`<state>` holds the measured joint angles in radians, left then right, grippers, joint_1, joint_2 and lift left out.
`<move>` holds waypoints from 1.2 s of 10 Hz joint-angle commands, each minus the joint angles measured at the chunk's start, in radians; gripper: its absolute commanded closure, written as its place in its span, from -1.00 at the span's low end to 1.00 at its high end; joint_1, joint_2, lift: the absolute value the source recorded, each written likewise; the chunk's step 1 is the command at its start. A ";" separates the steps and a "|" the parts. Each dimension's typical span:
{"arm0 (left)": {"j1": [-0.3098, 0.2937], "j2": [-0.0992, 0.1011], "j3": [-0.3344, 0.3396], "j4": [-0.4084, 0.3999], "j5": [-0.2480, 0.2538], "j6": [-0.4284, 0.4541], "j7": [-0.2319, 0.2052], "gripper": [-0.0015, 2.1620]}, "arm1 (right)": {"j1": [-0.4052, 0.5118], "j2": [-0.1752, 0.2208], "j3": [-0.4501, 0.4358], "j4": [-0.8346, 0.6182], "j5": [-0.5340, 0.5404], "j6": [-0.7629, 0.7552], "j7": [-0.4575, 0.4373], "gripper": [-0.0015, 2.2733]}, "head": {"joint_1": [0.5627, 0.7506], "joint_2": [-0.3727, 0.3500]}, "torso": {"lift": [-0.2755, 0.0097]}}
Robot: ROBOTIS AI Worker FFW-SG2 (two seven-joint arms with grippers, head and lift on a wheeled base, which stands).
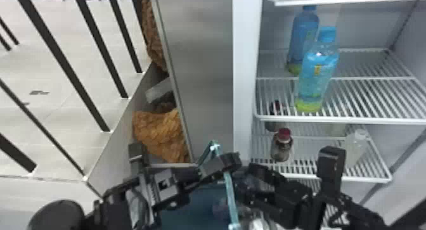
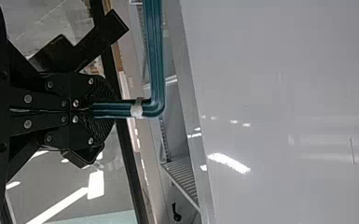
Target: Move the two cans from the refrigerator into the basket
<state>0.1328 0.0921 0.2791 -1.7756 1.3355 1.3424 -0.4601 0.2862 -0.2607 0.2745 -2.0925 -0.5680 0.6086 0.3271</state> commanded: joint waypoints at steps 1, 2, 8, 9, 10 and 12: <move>0.000 0.000 0.000 0.000 0.001 0.000 0.000 0.11 | 0.008 0.003 -0.015 0.000 -0.002 0.000 0.001 -0.85 | 0.41 0.35 | 0.69; 0.000 0.000 0.000 0.000 0.001 0.000 0.000 0.11 | 0.025 0.011 -0.047 -0.005 0.006 -0.015 0.004 -0.82 | 0.41 0.34 | 0.69; 0.017 0.005 0.026 -0.012 0.007 -0.010 0.000 0.11 | 0.281 0.058 -0.338 -0.216 0.107 -0.147 0.043 -0.82 | 0.41 -0.10 | 0.69; 0.022 0.005 0.032 -0.012 0.007 -0.010 0.000 0.11 | 0.332 0.074 -0.388 -0.267 0.135 -0.150 0.044 -0.82 | 0.41 -0.13 | 0.69; 0.029 0.005 0.040 -0.017 0.007 -0.012 0.000 0.11 | 0.376 0.089 -0.428 -0.297 0.139 -0.162 0.044 -0.82 | 0.41 -0.20 | 0.69; 0.032 0.005 0.046 -0.022 0.007 -0.012 0.000 0.11 | 0.430 0.120 -0.496 -0.331 0.147 -0.216 0.056 -0.82 | 0.41 -0.36 | 0.69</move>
<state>0.1623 0.0966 0.3225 -1.7965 1.3421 1.3297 -0.4602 0.7000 -0.1504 -0.2003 -2.4155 -0.4219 0.4150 0.3823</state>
